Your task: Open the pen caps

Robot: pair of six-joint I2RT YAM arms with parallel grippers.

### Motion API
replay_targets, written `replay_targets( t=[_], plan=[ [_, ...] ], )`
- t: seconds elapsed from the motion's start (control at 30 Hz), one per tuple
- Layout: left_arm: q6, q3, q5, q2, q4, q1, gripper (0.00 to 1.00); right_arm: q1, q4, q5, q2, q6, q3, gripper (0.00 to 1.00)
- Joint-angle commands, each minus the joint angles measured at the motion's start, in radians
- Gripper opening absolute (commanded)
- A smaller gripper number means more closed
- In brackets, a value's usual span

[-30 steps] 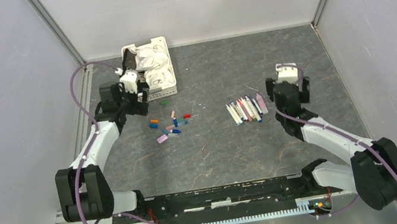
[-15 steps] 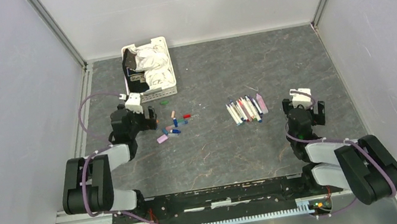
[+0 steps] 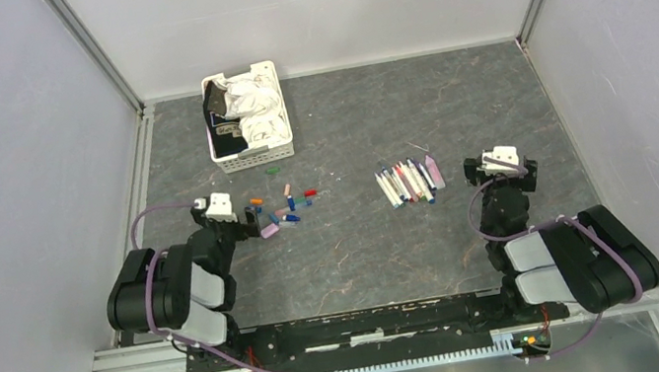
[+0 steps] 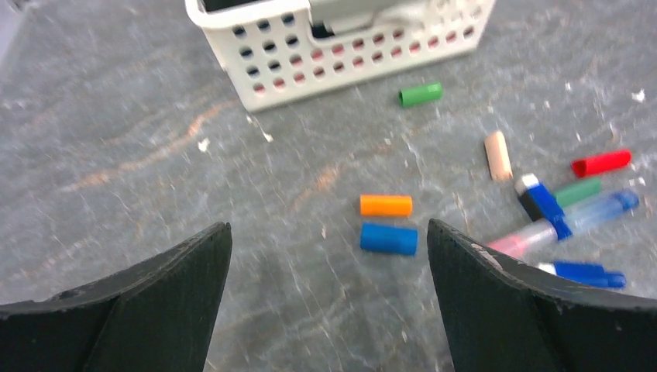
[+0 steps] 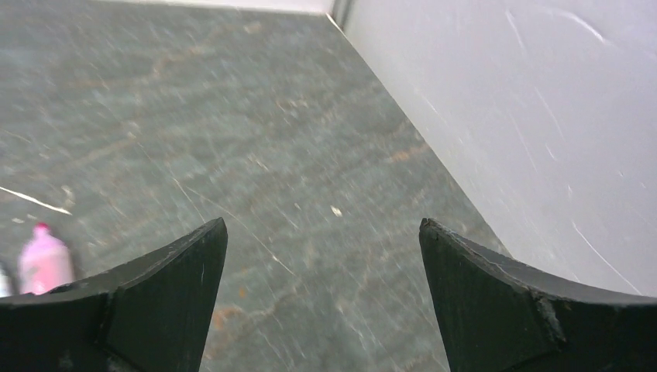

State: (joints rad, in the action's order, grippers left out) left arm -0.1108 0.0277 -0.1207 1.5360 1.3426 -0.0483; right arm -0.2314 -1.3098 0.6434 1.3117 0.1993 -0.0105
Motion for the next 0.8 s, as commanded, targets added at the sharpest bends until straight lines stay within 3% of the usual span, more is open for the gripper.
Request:
replay_targets(
  t=[0.0, 0.03, 0.1, 0.23, 0.77],
  plan=[
    [0.056, 0.071, 0.088, 0.0, 0.1, 0.001, 1.0, 0.025, -0.213, -0.178, 0.016, 0.027, 0.185, 0.98],
    [0.065, 0.114, 0.111, -0.013, -0.01, 0.0, 1.0, 0.032, -0.288, -0.219, 0.067, 0.06, 0.184, 0.98],
    [0.092, 0.214, 0.146, 0.008, -0.157, 0.007, 1.0, 0.044, -0.194, -0.224, 0.054, 0.037, 0.15, 0.98],
    [0.105, 0.223, 0.126, 0.006, -0.175, 0.025, 1.0, 0.126, -0.076, -0.338, 0.049, -0.016, 0.094, 0.98],
    [0.105, 0.214, 0.131, -0.005, -0.167, 0.025, 1.0, 0.13, -0.095, -0.338, 0.048, -0.012, 0.101, 0.98]
  ],
)
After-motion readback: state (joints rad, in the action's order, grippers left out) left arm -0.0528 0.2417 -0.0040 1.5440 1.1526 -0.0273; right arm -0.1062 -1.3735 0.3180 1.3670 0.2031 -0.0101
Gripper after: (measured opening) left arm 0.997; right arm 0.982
